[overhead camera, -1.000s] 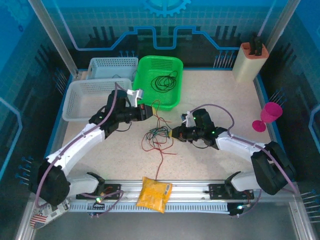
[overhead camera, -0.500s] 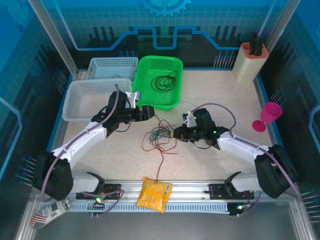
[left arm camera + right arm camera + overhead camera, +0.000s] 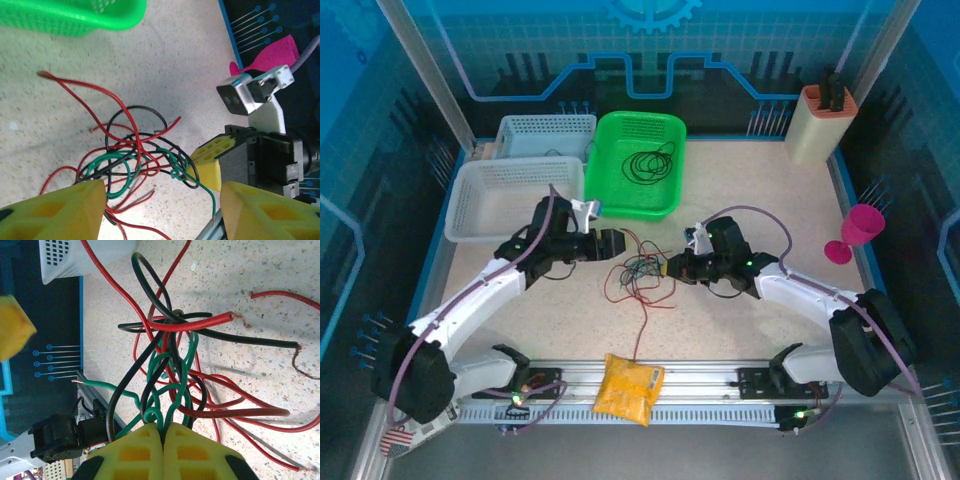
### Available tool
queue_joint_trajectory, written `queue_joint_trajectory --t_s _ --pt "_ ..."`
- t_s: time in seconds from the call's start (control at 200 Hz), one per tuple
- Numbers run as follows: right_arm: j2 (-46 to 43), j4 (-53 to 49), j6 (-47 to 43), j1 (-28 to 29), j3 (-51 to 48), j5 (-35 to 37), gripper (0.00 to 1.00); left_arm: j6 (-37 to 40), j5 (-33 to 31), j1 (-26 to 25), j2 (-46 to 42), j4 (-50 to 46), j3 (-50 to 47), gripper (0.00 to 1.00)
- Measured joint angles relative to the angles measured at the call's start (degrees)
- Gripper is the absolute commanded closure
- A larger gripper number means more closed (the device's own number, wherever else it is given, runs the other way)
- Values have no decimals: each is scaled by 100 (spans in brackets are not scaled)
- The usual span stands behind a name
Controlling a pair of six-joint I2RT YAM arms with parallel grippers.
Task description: Untangle the cables
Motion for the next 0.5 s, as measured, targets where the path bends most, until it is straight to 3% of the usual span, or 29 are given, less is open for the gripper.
queue_joint_trajectory --t_s 0.185,0.5 --pt "0 -24 2 0 0 2 100 -1082 -286 -323 337 625 -243 59" --pt "0 -22 2 2 55 2 100 -1698 -951 -533 1036 892 -160 66"
